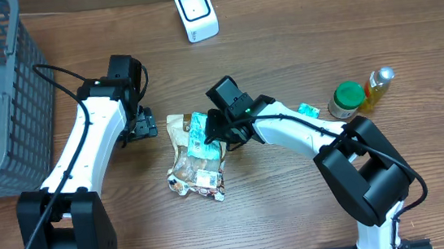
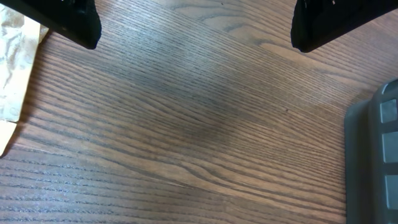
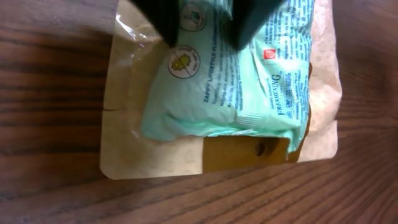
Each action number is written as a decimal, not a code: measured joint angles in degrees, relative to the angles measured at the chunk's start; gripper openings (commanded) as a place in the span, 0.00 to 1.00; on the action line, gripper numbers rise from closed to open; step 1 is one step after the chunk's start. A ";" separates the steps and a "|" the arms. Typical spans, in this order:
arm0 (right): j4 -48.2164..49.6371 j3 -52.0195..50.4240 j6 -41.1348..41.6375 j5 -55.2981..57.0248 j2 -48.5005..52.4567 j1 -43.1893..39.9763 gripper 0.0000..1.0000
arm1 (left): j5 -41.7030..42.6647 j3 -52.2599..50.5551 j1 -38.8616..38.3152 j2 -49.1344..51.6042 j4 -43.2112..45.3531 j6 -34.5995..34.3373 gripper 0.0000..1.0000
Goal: Scan the item barcode
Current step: 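Grasp the small teal packet on the bag with the right gripper, then carry the teal packet right and set it down near the jar, then return the right gripper to the clear bag and lower onto it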
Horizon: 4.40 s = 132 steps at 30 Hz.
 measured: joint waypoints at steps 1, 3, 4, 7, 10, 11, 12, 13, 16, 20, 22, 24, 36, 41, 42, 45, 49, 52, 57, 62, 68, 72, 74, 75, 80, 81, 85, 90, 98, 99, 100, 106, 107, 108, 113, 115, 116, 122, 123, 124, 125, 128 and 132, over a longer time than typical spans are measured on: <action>-0.17 -0.04 0.17 -0.02 -0.02 -0.04 0.04 | 0.00 0.00 0.00 0.00 0.00 0.00 1.00; -1.22 -0.02 0.42 -0.17 -0.17 -0.35 0.04 | 0.00 0.00 0.00 0.00 0.00 0.00 1.00; -1.99 0.00 0.50 -0.24 -0.39 -0.44 0.04 | 0.00 0.00 0.00 0.00 0.00 0.00 1.00; -5.14 0.00 -0.50 -0.42 -1.75 -1.55 0.04 | 0.00 0.00 0.00 0.00 0.00 0.00 1.00; -6.78 -0.11 -2.84 -0.09 -3.85 -3.63 0.04 | 0.00 0.00 0.00 0.00 0.00 0.00 1.00; -7.30 -0.13 -3.72 0.11 -4.92 -4.50 0.04 | 0.00 0.00 0.00 0.00 0.00 0.00 0.99; -7.74 -0.13 -4.68 0.22 -6.12 -5.51 0.04 | 0.00 0.00 0.00 0.00 0.00 0.00 1.00; -8.07 -0.13 -5.46 0.37 -7.19 -6.43 0.04 | 0.00 0.00 0.00 0.00 0.00 0.00 1.00; -11.50 -0.11 -7.45 0.72 -10.12 -9.35 0.04 | 0.00 0.00 0.00 0.00 -0.02 0.00 1.00; -15.54 -0.52 -8.48 1.11 -10.40 -11.17 0.04 | 0.00 0.00 0.00 0.00 0.00 0.00 1.00; -16.98 -1.29 -8.66 1.22 -10.40 -11.21 0.04 | -0.02 0.00 0.00 0.00 0.00 0.00 1.00; -17.55 -2.27 -8.76 1.22 -10.40 -10.88 0.04 | 0.00 0.00 0.00 0.00 0.00 0.00 1.00; -13.64 -10.73 -6.23 0.28 -10.40 -5.62 0.13 | 0.00 0.00 0.00 0.00 0.02 0.00 1.00; -12.00 -10.73 -5.66 -0.90 -10.40 -5.46 0.11 | 0.00 0.00 0.00 0.00 0.00 0.00 1.00; -12.02 -10.73 -5.60 -1.07 -10.40 -5.33 0.11 | 0.00 0.00 0.00 0.00 0.00 0.00 0.99; -12.07 -10.73 -4.76 -1.49 -10.40 -3.65 0.12 | 0.00 0.00 0.00 0.00 -0.02 0.00 1.00; -10.23 -10.82 -2.49 -1.99 -10.40 0.02 0.15 | 0.00 0.00 0.00 0.00 0.00 0.00 0.99; -6.27 -10.84 -1.66 -2.36 -10.40 1.51 0.15 | 0.00 0.00 0.00 0.00 0.00 0.00 1.00; -1.14 -10.93 -0.98 -2.47 -10.40 1.55 0.15 | 0.00 0.00 0.00 0.00 0.00 0.00 1.00; 0.37 -10.93 -0.79 -2.45 -10.40 1.55 0.16 | 0.00 0.00 0.00 0.00 0.00 0.00 1.00; -1.77 -10.93 -0.76 -0.04 -10.40 1.55 0.16 | 0.00 0.00 0.00 0.00 0.00 0.00 1.00; -3.76 -10.93 -0.74 2.78 -10.40 1.53 0.17 | 0.00 0.00 0.00 0.00 0.00 0.00 0.99; -4.02 -10.93 -0.76 4.22 -10.40 1.55 0.17 | 0.00 0.00 0.00 0.00 0.00 0.00 0.99; -3.96 -10.93 -0.74 4.72 -10.40 1.53 0.17 | 0.00 0.00 0.00 0.00 0.00 0.00 0.99; -6.29 -10.93 -0.76 5.57 -10.40 1.53 0.16 | 0.00 0.00 0.00 0.00 0.00 0.00 1.00; -6.80 -10.93 -0.76 5.44 -10.40 1.55 0.16 | 0.00 0.00 0.00 0.00 -0.02 0.00 0.99; -9.22 -10.93 -0.74 3.74 -10.40 1.55 0.16 | 0.00 0.00 0.00 0.00 0.02 0.00 1.00; -10.16 -10.93 -0.74 0.90 -10.40 1.55 0.16 | 0.00 0.00 0.00 0.00 0.00 0.00 1.00; -6.08 -11.21 -0.50 -1.84 -10.40 3.58 0.17 | 0.00 0.00 0.00 0.00 0.00 0.00 1.00; -5.35 -11.45 -0.50 -1.99 -10.40 4.26 0.17 | 0.00 0.00 0.00 0.00 0.00 0.00 1.00; -4.76 -11.74 -0.46 -2.12 -10.40 5.09 0.17 | 0.00 0.00 0.00 0.00 0.00 0.00 0.99; 0.00 -12.55 0.63 -2.45 -10.40 7.76 0.27 | 0.00 0.00 0.00 0.00 0.00 0.00 1.00; 2.14 -12.59 0.98 -2.36 -10.40 8.04 0.34 | 0.00 0.00 0.00 0.00 0.00 0.00 0.99; 3.52 -12.61 0.96 -2.38 -10.40 8.15 0.35 | 0.00 0.00 0.00 0.00 0.00 0.00 1.00; 11.69 -12.79 0.76 -0.24 -10.40 8.41 0.34 | 0.00 0.00 0.00 0.00 0.00 0.00 1.00; 14.69 -12.74 0.74 1.05 -10.40 8.41 0.35 | 0.00 0.00 0.00 0.00 0.00 0.00 0.99; 15.28 -12.76 0.70 1.44 -10.40 8.41 0.36 | 0.00 0.00 0.00 0.00 0.00 0.00 1.00; 15.69 -12.76 -1.70 3.26 -10.40 8.41 0.46 | 0.00 0.00 0.00 0.00 0.00 0.00 1.00; 15.63 -12.76 -3.04 3.39 -10.40 8.41 0.52 | 0.00 0.00 0.00 0.00 0.00 0.00 1.00; 15.10 -12.72 -4.02 3.58 -10.40 8.41 0.54 | 0.00 0.00 0.00 0.00 0.00 0.00 0.99; 13.77 -12.44 -5.22 3.76 -10.40 8.33 0.56 | 0.00 0.00 0.00 0.00 0.02 0.00 1.00; 6.80 -9.99 -9.11 4.26 -10.58 8.00 0.59 | 0.00 0.00 0.00 0.00 0.02 0.00 1.00; -3.96 -3.34 -12.74 6.47 -11.76 6.01 0.62 | 0.00 0.00 0.00 0.00 0.00 0.00 1.00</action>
